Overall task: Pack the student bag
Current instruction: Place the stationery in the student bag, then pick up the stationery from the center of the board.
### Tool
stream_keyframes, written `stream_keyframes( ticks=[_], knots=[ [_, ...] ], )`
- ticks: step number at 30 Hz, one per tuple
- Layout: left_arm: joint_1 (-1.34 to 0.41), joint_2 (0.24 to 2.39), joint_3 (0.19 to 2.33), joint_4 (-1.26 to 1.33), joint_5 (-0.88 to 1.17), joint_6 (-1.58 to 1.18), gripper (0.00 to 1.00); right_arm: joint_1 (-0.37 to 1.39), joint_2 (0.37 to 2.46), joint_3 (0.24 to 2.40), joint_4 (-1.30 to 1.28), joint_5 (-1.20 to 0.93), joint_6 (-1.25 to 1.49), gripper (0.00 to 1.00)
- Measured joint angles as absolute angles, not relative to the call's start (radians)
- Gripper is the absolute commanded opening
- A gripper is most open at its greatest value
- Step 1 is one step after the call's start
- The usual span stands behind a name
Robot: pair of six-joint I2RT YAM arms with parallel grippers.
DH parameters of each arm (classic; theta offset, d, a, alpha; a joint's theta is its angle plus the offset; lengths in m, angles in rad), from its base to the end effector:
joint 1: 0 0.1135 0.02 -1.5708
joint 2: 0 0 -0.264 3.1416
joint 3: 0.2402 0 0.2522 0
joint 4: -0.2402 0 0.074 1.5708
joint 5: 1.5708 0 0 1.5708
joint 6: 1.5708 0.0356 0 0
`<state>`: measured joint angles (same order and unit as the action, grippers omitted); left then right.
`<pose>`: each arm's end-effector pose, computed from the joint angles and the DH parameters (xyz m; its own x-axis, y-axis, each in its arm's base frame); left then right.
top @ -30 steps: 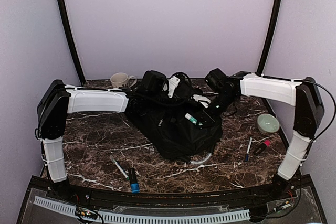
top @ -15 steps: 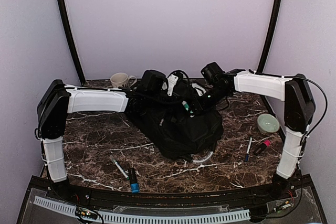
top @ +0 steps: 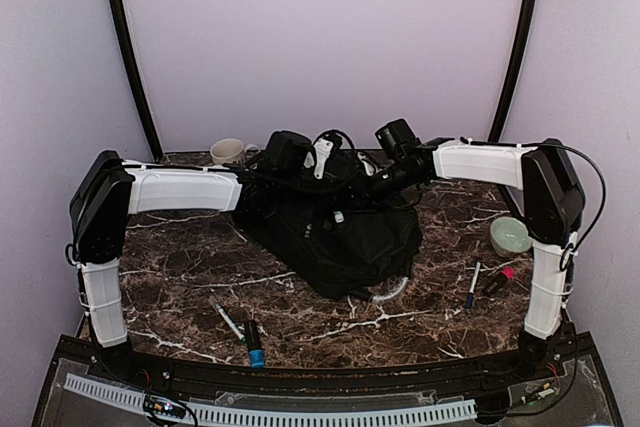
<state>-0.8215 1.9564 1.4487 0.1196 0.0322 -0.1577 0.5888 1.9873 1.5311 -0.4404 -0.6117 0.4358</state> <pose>0.3152 -0.3405 0.2500 -0.3727 0.1702 -0.9122 0.7023 0.6943 -0.1574 0.3525 0.2600 0.2203 -0.9067 -0.1899 -0.3765 -0.4082 0.6198 0.6702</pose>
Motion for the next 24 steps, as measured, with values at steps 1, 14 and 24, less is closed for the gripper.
stream_keyframes(
  ticks=[1, 14, 24],
  knots=[
    [-0.822, 1.956, 1.449, 0.123, 0.029, -0.159, 0.00, 0.589, 1.987, 1.531, -0.427, -0.630, 0.447, 0.44],
    [-0.823, 1.952, 1.417, 0.155, 0.035, -0.162, 0.00, 0.585, 1.898, 1.432, -0.443, -0.707, 0.203, 0.43],
    [-0.823, 1.948, 1.382, 0.184, 0.057, -0.153, 0.00, 0.583, 1.666, 1.308, -0.594, -0.638, -0.165, 0.42]
  ],
)
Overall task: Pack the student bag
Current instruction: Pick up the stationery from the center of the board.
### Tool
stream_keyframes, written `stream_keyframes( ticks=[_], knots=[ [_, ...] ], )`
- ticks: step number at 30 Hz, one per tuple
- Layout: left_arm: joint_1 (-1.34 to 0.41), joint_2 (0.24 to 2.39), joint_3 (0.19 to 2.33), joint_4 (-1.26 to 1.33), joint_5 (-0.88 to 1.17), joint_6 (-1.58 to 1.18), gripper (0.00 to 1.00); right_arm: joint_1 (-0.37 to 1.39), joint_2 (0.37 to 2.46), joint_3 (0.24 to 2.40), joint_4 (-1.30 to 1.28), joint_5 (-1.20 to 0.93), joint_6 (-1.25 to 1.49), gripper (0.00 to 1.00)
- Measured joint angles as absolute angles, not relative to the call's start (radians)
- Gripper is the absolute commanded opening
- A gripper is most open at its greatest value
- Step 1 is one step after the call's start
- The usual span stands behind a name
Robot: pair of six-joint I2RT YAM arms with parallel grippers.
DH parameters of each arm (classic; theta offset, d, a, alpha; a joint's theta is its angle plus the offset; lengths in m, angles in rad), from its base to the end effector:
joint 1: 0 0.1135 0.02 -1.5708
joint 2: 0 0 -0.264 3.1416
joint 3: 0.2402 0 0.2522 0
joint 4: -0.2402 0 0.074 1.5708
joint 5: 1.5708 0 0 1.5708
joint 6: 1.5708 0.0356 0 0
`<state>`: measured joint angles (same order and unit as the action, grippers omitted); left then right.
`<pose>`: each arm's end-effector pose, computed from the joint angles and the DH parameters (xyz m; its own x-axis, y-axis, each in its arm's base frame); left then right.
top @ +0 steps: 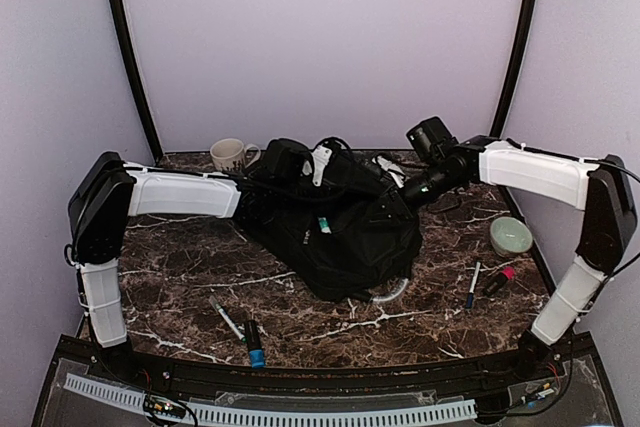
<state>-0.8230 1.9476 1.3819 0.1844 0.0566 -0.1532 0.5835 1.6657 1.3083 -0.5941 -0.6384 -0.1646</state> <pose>0.3098 -0.3370 0.2376 -0.3672 0.1719 -0.9141 0.7201 0.6746 -0.1624 0.2846 0.2133 0.2633 -0.5506 -0.5211 -0.6521 -0.8326 0.3996 0.3836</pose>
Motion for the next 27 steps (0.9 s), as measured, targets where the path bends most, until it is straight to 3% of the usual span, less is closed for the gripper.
stream_keyframes(
  ticks=[9, 23, 24, 27],
  knots=[
    [-0.821, 1.948, 1.374, 0.181, 0.115, -0.135, 0.00, 0.527, 1.437, 1.168, -0.721, -0.465, -0.422, 0.33],
    [-0.820, 2.029, 1.470, 0.061, 0.194, -0.134, 0.00, 0.432, 1.236, 0.949, -0.954, -0.112, -0.779, 0.49],
    [-0.820, 2.031, 1.477, 0.047, 0.195, -0.130, 0.00, 0.430, 1.217, 0.942, -0.954, -0.087, -0.795, 0.51],
    [-0.820, 2.031, 1.478, 0.036, 0.195, -0.123, 0.00, 0.427, 1.159, 0.912, -0.934, -0.033, -0.834, 0.84]
  ],
)
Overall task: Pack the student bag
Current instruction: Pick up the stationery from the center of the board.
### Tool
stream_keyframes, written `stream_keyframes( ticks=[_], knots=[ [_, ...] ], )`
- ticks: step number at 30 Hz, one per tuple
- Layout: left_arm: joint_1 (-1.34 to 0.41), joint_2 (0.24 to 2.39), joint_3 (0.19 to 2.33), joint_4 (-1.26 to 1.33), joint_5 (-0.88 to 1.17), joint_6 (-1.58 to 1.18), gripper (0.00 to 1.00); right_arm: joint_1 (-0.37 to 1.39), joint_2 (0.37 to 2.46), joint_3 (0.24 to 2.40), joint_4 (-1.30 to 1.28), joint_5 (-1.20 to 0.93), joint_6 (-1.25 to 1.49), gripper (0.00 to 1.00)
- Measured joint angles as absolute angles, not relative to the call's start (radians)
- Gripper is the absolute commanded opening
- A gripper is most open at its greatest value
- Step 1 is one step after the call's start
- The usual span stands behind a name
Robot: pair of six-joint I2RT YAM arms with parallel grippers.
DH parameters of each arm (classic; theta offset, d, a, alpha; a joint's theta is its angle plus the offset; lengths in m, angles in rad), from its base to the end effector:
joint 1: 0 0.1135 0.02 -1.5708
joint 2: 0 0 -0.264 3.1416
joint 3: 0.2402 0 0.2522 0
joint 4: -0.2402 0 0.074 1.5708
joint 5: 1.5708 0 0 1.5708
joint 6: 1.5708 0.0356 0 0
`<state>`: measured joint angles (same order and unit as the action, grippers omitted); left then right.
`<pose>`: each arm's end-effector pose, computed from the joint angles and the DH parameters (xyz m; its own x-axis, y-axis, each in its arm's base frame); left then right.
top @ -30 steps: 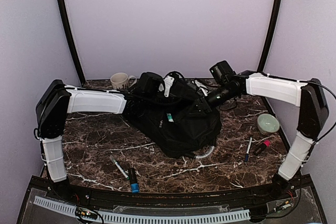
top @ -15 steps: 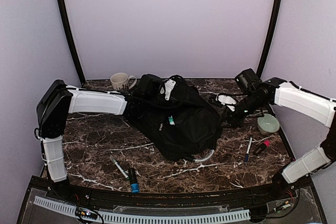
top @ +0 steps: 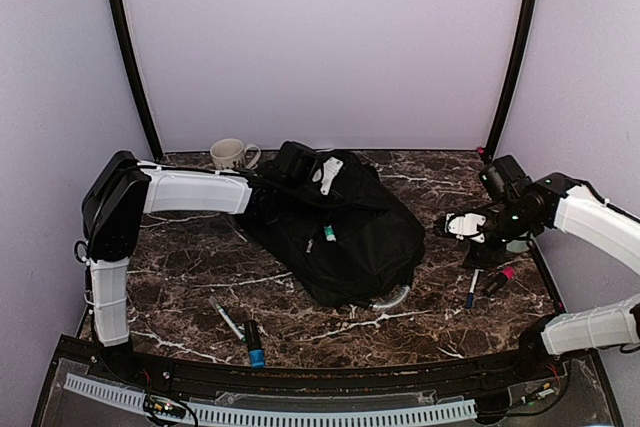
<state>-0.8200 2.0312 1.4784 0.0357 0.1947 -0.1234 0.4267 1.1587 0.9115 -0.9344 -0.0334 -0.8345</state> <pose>0.3169 -0.3498 0.2186 -0.4371 0.2915 -0.8509 0.7842 0.5867 -0.2019 0.1889 0.0872 0.2522 -0.2506 -0.9274 -0.2777 -0.9096 0.3238 -0.2604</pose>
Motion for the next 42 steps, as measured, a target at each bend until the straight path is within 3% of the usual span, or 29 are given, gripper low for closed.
stream_keyframes(
  ticks=[1, 2, 6, 11, 24, 42],
  knots=[
    [-0.820, 2.031, 1.478, 0.036, 0.195, -0.124, 0.00, 0.426, 1.132, 0.890, -0.913, -0.017, -0.842, 0.97],
    [-0.820, 2.031, 1.478, 0.036, 0.196, -0.127, 0.00, 0.426, 1.104, 0.865, -0.889, 0.002, -0.850, 1.00],
    [-0.820, 2.031, 1.478, 0.031, 0.199, -0.131, 0.00, 0.419, 1.076, 0.804, -0.820, 0.053, -0.857, 1.00],
    [-0.820, 2.031, 1.477, 0.021, 0.197, -0.120, 0.00, 0.394, 1.218, 0.809, -0.829, 0.052, -0.893, 0.79],
    [-0.820, 2.031, 1.473, 0.017, 0.202, -0.114, 0.00, 0.391, 1.197, 0.746, -0.847, 0.147, -1.171, 0.75],
    [-0.820, 2.031, 1.472, 0.015, 0.206, -0.116, 0.00, 0.390, 1.299, 0.706, -0.777, 0.199, -1.257, 0.63]
  ],
)
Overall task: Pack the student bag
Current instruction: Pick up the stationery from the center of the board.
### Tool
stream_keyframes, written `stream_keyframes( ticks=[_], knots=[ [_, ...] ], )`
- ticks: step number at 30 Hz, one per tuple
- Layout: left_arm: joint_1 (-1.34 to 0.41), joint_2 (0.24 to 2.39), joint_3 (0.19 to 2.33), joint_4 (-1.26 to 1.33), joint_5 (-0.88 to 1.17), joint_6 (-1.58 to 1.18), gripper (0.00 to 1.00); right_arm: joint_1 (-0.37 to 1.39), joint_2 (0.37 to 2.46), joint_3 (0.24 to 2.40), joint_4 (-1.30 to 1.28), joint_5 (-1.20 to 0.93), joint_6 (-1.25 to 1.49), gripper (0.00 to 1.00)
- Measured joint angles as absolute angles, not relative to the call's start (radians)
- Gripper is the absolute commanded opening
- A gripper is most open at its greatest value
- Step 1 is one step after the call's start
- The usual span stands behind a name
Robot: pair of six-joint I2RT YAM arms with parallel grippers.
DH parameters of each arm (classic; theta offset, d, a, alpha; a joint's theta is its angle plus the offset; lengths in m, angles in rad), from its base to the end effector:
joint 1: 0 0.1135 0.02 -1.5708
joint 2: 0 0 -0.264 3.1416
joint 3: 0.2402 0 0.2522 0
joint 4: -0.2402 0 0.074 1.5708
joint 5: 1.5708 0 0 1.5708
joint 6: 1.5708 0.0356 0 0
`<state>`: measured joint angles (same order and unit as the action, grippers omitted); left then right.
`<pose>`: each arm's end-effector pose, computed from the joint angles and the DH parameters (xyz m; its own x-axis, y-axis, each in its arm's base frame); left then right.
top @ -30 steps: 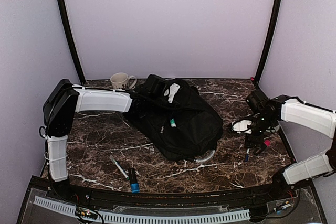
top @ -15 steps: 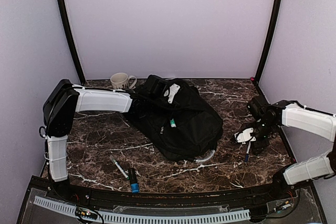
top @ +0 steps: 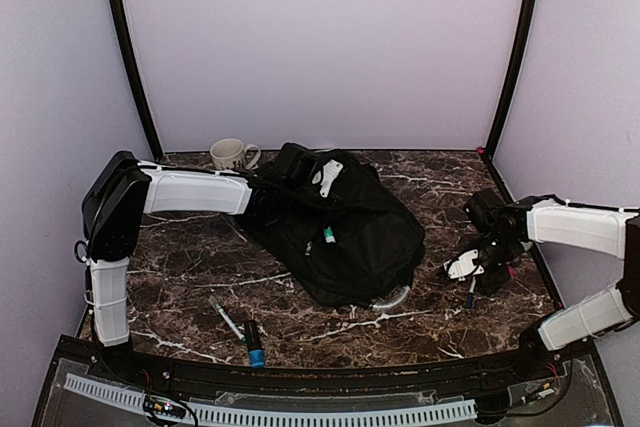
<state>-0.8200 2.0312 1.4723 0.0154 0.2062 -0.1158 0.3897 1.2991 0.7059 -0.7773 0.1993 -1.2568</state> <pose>0.3153 -0.3486 0.2147 -0.4469 0.3132 -0.8379 0.7889 0.5797 -0.2041 0.1946 0.0723 0.1739 0.0395 -0.9916 0.1231 -0.9660 -0.0694 -0.2492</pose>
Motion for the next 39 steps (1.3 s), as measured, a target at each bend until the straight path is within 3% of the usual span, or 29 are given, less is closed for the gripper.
stream_keyframes(
  ticks=[16, 25, 39],
  knots=[
    [-0.820, 2.031, 1.472, 0.009, 0.207, -0.116, 0.00, 0.392, 1.411, 0.698, -0.677, 0.216, -1.259, 0.41],
    [-0.820, 2.031, 1.472, 0.008, 0.208, -0.116, 0.00, 0.467, 1.459, 0.733, -0.681, 0.198, -1.196, 0.19],
    [-0.820, 2.031, 1.472, 0.005, 0.208, -0.115, 0.00, 0.677, 1.556, 0.825, -0.707, 0.127, -1.009, 0.09]
  ],
)
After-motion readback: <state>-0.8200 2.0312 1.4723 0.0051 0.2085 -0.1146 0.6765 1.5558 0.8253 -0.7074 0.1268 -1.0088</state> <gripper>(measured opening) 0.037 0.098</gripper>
